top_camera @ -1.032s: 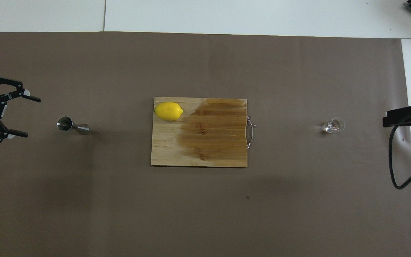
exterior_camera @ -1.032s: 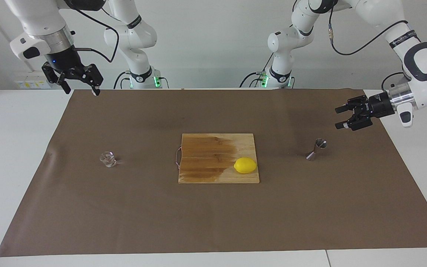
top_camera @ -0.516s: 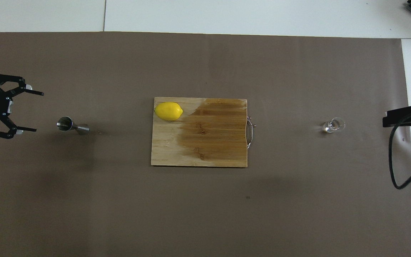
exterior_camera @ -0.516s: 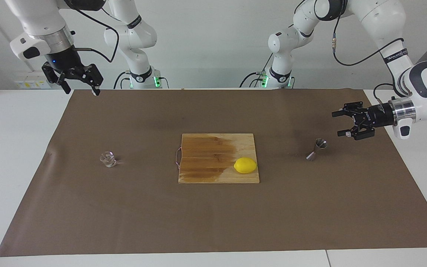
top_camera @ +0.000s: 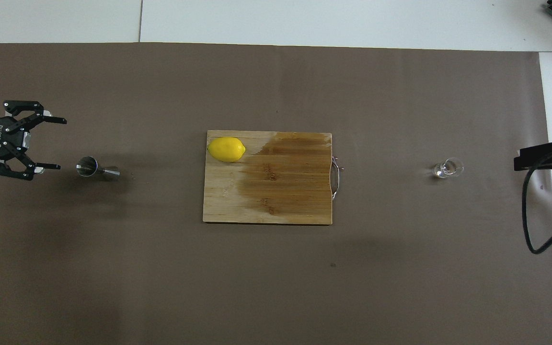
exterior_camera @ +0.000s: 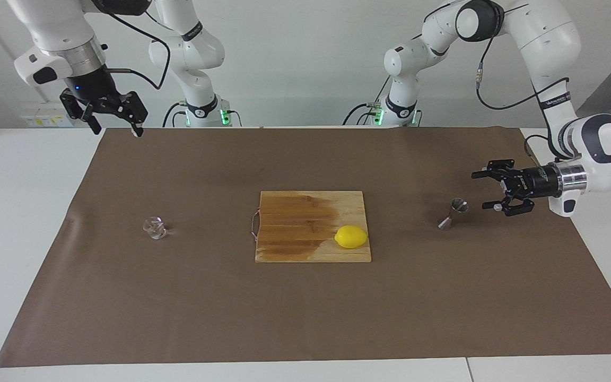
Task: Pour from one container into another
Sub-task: 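Move the open left gripper forward around the metal cup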
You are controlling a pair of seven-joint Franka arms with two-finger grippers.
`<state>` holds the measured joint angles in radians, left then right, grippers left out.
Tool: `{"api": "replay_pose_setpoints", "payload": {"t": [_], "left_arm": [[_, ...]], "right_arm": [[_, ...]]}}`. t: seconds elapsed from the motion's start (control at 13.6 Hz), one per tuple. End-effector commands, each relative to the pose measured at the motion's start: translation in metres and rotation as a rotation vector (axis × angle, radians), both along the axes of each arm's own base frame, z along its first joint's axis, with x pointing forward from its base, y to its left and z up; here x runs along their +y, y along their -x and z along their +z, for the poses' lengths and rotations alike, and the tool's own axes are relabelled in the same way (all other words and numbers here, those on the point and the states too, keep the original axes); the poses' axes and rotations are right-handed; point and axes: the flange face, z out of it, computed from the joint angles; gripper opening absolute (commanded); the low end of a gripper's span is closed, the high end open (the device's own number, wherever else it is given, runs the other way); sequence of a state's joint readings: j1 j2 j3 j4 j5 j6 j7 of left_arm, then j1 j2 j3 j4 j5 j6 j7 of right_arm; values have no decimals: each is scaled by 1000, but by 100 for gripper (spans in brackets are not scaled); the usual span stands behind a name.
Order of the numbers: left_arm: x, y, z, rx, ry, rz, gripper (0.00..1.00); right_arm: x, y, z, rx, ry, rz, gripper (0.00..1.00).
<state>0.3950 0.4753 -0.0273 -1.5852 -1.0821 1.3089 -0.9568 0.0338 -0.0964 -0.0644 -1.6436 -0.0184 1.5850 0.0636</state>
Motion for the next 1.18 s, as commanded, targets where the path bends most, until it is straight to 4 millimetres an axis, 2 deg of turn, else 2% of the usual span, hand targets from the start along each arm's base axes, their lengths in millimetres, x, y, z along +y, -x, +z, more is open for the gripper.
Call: {"api": "replay_pose_setpoints", "payload": {"t": [0.0, 0.15, 0.59, 1.11], "left_arm": [[-4, 4, -11, 43, 79, 25, 100], [-4, 6, -25, 69, 103, 35, 100], [-5, 12, -42, 92, 147, 50, 100], [14, 18, -118, 116, 266, 65, 100]], "right_arm": [[0, 4, 3, -2, 3, -4, 100], [0, 4, 3, -2, 3, -4, 100], [0, 4, 3, -2, 3, -4, 100], [0, 4, 3, -2, 3, -4, 100]]}}
